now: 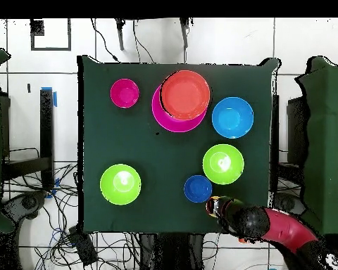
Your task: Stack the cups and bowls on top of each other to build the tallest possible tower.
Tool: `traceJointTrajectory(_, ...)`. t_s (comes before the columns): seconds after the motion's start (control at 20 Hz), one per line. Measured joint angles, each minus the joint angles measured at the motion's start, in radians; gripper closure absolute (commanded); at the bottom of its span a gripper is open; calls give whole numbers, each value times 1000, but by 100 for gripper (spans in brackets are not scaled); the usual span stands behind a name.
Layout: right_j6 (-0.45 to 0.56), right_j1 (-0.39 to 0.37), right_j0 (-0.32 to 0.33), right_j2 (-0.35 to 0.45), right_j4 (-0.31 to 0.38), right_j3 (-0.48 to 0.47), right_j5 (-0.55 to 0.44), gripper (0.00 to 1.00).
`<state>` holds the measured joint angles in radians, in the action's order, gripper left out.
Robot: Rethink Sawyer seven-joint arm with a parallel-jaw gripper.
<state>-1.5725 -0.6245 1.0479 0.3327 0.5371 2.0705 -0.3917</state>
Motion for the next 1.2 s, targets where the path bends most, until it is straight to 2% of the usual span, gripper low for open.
traceJointTrajectory(0.8, 0, -61, -23, 6, -20, 0, -2, 0)
traceJointTrajectory(1.2, 0, -62, -68, 2, -20, 1, -2, 0)
